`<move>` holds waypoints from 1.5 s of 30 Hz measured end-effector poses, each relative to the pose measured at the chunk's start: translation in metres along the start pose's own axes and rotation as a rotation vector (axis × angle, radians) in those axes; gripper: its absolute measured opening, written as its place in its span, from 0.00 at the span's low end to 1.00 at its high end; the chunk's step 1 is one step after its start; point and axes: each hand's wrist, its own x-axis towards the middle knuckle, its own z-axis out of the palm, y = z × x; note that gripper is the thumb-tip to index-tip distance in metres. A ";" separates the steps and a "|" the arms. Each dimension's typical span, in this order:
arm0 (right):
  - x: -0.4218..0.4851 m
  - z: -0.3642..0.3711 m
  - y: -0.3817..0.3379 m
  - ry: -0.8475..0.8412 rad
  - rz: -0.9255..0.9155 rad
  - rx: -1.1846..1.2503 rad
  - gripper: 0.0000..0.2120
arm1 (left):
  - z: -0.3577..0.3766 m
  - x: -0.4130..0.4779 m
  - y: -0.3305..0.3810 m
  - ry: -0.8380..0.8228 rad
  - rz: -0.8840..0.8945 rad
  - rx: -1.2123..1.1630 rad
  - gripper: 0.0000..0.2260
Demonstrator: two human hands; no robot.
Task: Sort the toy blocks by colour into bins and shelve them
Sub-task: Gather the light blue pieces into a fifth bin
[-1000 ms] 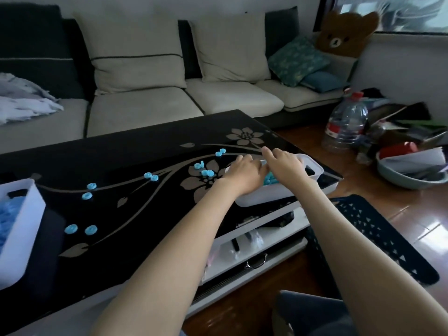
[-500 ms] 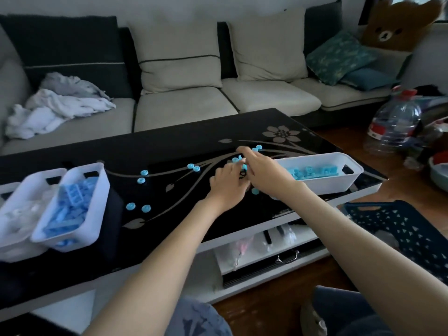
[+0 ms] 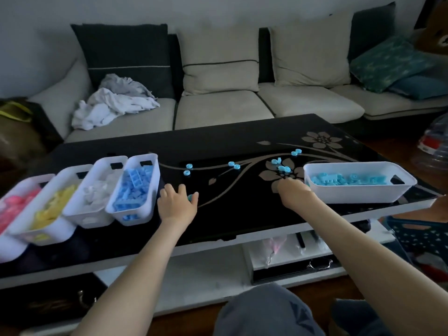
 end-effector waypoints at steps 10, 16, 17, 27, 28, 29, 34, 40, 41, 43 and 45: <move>0.018 -0.001 -0.056 -0.041 -0.160 0.326 0.19 | 0.006 0.016 0.009 -0.077 0.179 -0.064 0.12; 0.050 -0.001 -0.061 0.033 -0.196 0.447 0.20 | 0.006 0.035 0.020 -0.067 -0.137 -0.111 0.14; 0.055 0.003 -0.062 0.106 -0.192 0.459 0.20 | 0.007 0.038 0.021 -0.039 -0.144 -0.112 0.15; 0.132 0.006 -0.090 0.332 -0.099 0.260 0.32 | 0.022 0.111 0.031 0.013 -0.248 -0.191 0.28; 0.141 0.003 -0.092 0.327 -0.120 0.241 0.30 | 0.022 0.118 0.032 0.006 -0.246 -0.184 0.28; 0.149 0.002 -0.093 0.326 -0.145 0.223 0.28 | 0.023 0.125 0.032 -0.006 -0.245 -0.175 0.28; 0.171 -0.005 -0.099 0.354 -0.243 0.094 0.18 | 0.028 0.147 0.034 -0.048 -0.172 -0.055 0.22; 0.169 -0.009 -0.098 0.290 -0.219 0.205 0.08 | 0.024 0.140 0.048 -0.078 -0.025 -0.075 0.20; 0.164 -0.012 -0.094 0.274 -0.215 0.247 0.10 | 0.019 0.137 0.057 -0.098 -0.016 -0.074 0.21; 0.152 -0.019 -0.084 0.234 -0.225 0.260 0.14 | 0.005 0.131 0.078 -0.126 -0.020 -0.052 0.21; 0.140 -0.029 -0.063 0.234 -0.257 0.287 0.16 | -0.015 0.127 0.104 -0.138 -0.002 -0.048 0.21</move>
